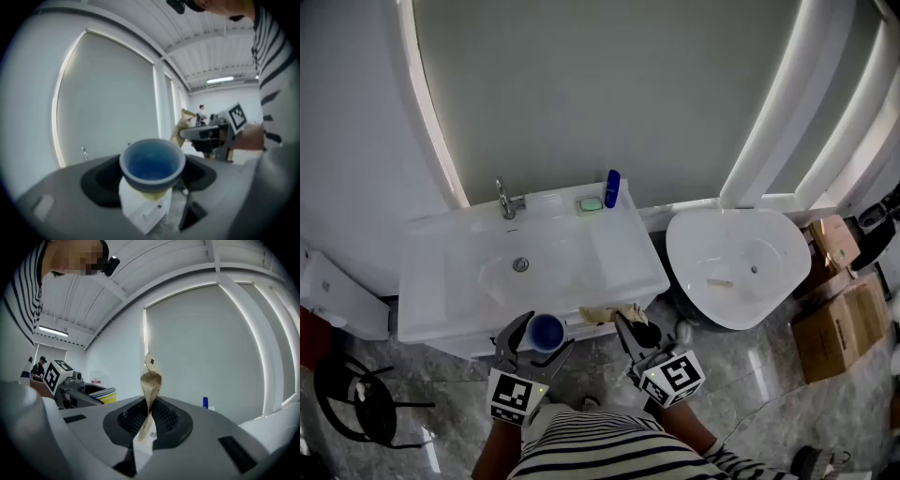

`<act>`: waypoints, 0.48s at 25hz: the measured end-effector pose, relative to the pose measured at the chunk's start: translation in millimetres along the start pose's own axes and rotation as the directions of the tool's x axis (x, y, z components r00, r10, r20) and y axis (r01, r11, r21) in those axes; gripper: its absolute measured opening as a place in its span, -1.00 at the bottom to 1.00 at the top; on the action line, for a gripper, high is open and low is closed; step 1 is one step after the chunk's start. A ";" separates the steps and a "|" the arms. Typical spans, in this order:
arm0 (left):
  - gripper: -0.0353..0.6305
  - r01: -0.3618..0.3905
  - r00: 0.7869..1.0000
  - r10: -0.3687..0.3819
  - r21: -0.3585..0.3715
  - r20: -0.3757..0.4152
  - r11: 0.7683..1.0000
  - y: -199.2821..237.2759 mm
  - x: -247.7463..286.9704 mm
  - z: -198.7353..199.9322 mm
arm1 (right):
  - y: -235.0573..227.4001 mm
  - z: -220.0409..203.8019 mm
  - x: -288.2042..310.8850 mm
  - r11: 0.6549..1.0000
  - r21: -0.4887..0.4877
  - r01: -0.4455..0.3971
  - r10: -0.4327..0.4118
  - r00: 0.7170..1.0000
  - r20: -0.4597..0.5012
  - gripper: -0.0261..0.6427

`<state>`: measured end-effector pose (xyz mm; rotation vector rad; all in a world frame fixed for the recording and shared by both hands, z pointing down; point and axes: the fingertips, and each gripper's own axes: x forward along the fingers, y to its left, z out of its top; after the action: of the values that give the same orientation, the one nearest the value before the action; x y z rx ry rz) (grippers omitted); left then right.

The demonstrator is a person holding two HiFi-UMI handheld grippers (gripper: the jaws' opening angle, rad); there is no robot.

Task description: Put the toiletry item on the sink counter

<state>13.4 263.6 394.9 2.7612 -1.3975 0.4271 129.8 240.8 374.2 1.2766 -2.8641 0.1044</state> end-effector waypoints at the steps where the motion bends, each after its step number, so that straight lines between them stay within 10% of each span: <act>1: 0.23 0.001 1.000 -0.001 -0.001 0.000 1.000 -0.2 -0.1 0.2 | 0.0 -0.8 -0.1 1.000 0.001 -0.002 0.002 1.000 0.001 -0.83; 12: 0.23 0.006 1.000 -0.006 -0.013 0.002 1.000 -2.7 -4.0 -1.1 | 4.4 -2.9 -2.6 1.000 0.007 -0.011 0.011 1.000 -0.007 -0.83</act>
<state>13.0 268.5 395.3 2.7558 -1.3865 0.4144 128.2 245.9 376.7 1.2586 -2.8680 0.1186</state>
